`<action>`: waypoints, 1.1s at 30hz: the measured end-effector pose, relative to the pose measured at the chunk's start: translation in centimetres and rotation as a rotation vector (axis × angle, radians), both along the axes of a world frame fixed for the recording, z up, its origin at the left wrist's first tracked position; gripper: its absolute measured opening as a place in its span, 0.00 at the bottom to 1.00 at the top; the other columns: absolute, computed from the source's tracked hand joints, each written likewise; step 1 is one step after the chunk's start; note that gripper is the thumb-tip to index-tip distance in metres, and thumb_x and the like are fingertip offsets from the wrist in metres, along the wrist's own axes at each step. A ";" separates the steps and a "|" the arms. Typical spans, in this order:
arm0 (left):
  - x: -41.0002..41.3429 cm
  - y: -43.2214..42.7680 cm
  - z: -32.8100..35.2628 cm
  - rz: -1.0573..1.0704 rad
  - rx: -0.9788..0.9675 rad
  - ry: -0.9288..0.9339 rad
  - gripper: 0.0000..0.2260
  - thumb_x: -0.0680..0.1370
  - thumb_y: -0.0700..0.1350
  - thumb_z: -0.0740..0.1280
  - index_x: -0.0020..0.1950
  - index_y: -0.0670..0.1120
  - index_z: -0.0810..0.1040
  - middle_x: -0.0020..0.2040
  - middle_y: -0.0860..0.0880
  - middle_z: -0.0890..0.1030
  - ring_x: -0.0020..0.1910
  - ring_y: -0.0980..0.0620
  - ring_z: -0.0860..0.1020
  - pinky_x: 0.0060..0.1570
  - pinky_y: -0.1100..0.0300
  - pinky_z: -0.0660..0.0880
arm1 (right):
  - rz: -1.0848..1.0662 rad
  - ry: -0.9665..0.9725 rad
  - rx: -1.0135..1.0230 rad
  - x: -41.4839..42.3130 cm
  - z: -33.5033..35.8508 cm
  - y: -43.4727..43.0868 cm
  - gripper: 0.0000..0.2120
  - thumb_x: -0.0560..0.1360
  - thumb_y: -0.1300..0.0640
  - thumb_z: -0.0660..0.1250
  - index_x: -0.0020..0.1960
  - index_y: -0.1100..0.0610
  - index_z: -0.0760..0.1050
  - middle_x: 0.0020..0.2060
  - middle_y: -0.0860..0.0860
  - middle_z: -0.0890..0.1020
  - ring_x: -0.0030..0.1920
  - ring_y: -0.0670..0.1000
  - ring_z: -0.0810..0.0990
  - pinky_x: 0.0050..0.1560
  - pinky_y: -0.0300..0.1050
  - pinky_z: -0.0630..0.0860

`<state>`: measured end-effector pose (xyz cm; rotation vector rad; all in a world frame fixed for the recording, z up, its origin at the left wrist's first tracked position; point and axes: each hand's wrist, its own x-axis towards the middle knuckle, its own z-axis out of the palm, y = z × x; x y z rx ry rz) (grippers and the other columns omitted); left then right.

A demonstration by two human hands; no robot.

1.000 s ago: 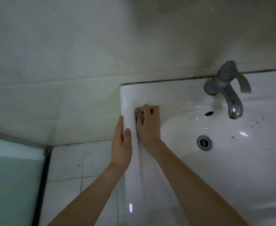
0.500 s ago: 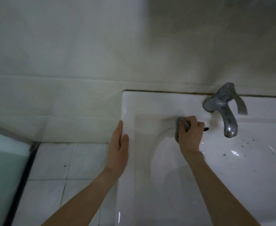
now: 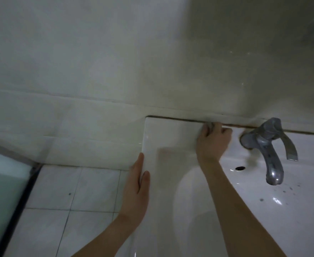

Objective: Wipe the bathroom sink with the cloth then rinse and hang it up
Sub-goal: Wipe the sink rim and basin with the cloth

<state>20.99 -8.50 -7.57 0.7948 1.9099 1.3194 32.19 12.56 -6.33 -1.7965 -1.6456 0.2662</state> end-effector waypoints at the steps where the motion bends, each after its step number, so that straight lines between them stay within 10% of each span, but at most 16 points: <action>1: 0.0 0.0 0.0 -0.007 -0.006 0.004 0.21 0.82 0.45 0.58 0.70 0.64 0.59 0.66 0.72 0.62 0.64 0.81 0.60 0.61 0.83 0.56 | 0.036 -0.015 -0.024 -2.1 0.1 -1.0 0.11 0.76 0.57 0.64 0.50 0.65 0.75 0.47 0.65 0.74 0.46 0.64 0.73 0.47 0.50 0.69; 7: 0.0 0.1 0.8 -0.028 -0.053 -0.042 0.21 0.82 0.45 0.56 0.74 0.60 0.58 0.70 0.67 0.62 0.67 0.74 0.62 0.60 0.84 0.57 | 0.445 -0.037 -0.052 -11.3 0.2 -6.1 0.13 0.74 0.55 0.62 0.51 0.62 0.77 0.51 0.64 0.76 0.49 0.64 0.75 0.51 0.55 0.76; 16: 0.4 0.0 1.2 -0.044 -0.079 -0.006 0.22 0.82 0.49 0.55 0.76 0.57 0.57 0.72 0.63 0.61 0.70 0.66 0.61 0.68 0.67 0.59 | 1.164 -0.040 -0.069 -4.1 1.5 -4.7 0.06 0.76 0.58 0.67 0.49 0.60 0.78 0.46 0.57 0.74 0.45 0.56 0.72 0.49 0.47 0.71; 20: 0.6 0.0 1.4 -0.027 -0.076 0.031 0.22 0.82 0.47 0.56 0.76 0.53 0.59 0.72 0.62 0.62 0.70 0.64 0.62 0.68 0.68 0.58 | 0.961 -0.083 -0.143 6.3 0.0 -6.7 0.10 0.78 0.53 0.63 0.50 0.60 0.79 0.48 0.55 0.73 0.47 0.53 0.74 0.52 0.48 0.74; 26: 0.5 0.1 1.1 -0.043 -0.070 0.047 0.22 0.82 0.46 0.56 0.77 0.53 0.59 0.73 0.62 0.61 0.70 0.68 0.60 0.68 0.69 0.56 | 0.571 0.038 0.016 11.2 3.4 -4.2 0.07 0.77 0.63 0.67 0.55 0.60 0.77 0.51 0.52 0.69 0.46 0.35 0.71 0.50 0.24 0.67; 33: 0.5 0.1 0.6 -0.052 -0.065 0.009 0.22 0.83 0.45 0.55 0.77 0.53 0.57 0.73 0.63 0.59 0.66 0.78 0.58 0.60 0.85 0.54 | 0.219 -0.137 -0.044 6.2 -0.4 2.6 0.12 0.79 0.54 0.60 0.52 0.61 0.76 0.51 0.61 0.74 0.48 0.62 0.73 0.51 0.51 0.71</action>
